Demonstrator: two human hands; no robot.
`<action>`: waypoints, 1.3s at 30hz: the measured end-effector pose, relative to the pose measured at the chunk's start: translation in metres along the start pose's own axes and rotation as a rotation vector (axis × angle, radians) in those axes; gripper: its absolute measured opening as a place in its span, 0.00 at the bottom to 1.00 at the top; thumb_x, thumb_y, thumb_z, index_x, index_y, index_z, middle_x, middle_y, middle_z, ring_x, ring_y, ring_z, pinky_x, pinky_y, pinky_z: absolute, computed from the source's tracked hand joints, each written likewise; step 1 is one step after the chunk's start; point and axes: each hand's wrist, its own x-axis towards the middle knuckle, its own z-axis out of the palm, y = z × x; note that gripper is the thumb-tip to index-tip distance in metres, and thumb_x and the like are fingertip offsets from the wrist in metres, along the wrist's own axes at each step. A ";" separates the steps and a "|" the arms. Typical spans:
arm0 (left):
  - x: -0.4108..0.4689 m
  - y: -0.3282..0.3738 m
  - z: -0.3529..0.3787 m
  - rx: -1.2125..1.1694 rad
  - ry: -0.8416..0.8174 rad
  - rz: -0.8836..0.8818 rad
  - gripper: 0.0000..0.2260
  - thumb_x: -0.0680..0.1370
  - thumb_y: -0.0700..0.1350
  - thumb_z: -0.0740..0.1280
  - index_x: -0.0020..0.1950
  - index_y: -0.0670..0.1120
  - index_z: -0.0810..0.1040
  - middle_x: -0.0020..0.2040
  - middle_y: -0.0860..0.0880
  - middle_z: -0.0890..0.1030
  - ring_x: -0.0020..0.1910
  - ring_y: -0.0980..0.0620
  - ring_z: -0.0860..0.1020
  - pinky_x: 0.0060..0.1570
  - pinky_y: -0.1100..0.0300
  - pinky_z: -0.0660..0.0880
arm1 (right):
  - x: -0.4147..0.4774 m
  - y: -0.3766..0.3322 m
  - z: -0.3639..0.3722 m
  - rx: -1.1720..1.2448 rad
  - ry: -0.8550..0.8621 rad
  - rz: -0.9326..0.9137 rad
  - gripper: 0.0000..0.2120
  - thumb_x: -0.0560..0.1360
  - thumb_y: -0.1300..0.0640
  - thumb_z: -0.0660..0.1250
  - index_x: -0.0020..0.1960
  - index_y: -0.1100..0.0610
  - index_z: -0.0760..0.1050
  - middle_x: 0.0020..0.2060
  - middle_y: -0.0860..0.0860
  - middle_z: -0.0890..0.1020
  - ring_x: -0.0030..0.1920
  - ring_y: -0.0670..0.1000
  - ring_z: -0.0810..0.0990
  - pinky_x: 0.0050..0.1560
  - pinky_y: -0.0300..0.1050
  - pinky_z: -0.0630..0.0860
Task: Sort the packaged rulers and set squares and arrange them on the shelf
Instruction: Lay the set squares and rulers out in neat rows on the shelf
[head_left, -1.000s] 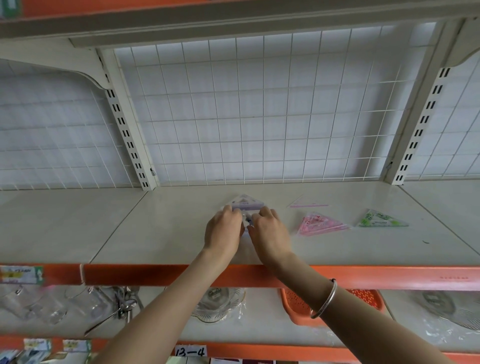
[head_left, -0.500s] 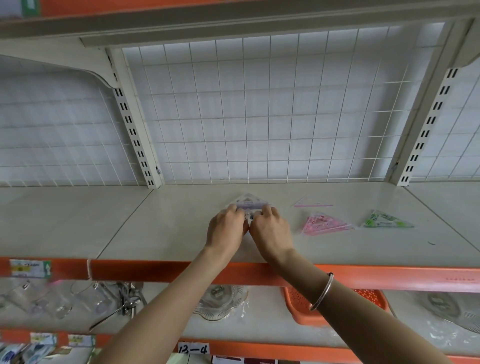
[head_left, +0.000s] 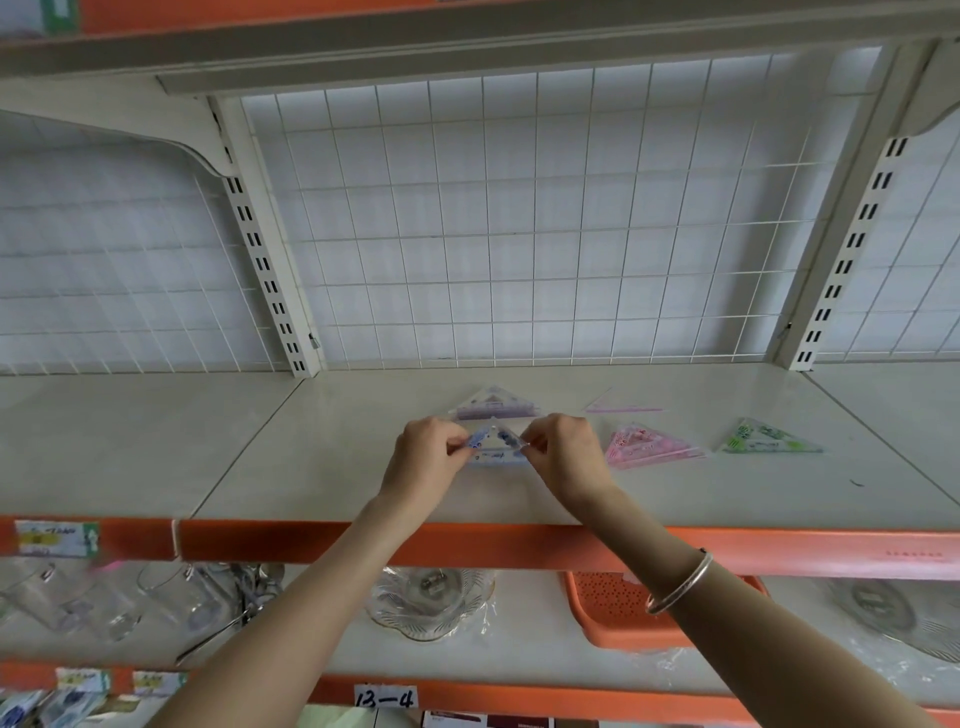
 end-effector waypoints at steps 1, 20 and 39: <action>0.000 -0.004 -0.002 0.007 -0.018 -0.008 0.03 0.73 0.40 0.73 0.44 0.42 0.86 0.38 0.47 0.84 0.37 0.51 0.81 0.41 0.58 0.77 | 0.001 0.001 -0.002 0.027 -0.017 0.016 0.07 0.73 0.63 0.68 0.49 0.62 0.83 0.43 0.58 0.84 0.44 0.57 0.81 0.46 0.46 0.75; 0.021 -0.016 -0.026 -0.120 -0.242 -0.189 0.06 0.69 0.38 0.77 0.44 0.41 0.84 0.33 0.50 0.82 0.29 0.59 0.79 0.35 0.72 0.73 | 0.016 0.001 -0.007 0.137 -0.110 0.099 0.04 0.72 0.63 0.71 0.47 0.60 0.83 0.41 0.56 0.84 0.40 0.51 0.81 0.46 0.47 0.79; 0.032 -0.012 -0.024 0.000 -0.314 -0.308 0.05 0.67 0.38 0.76 0.42 0.41 0.85 0.26 0.50 0.79 0.23 0.60 0.75 0.34 0.69 0.74 | 0.019 -0.003 0.012 0.092 -0.128 0.159 0.07 0.72 0.65 0.68 0.47 0.64 0.83 0.44 0.59 0.84 0.47 0.56 0.82 0.49 0.45 0.77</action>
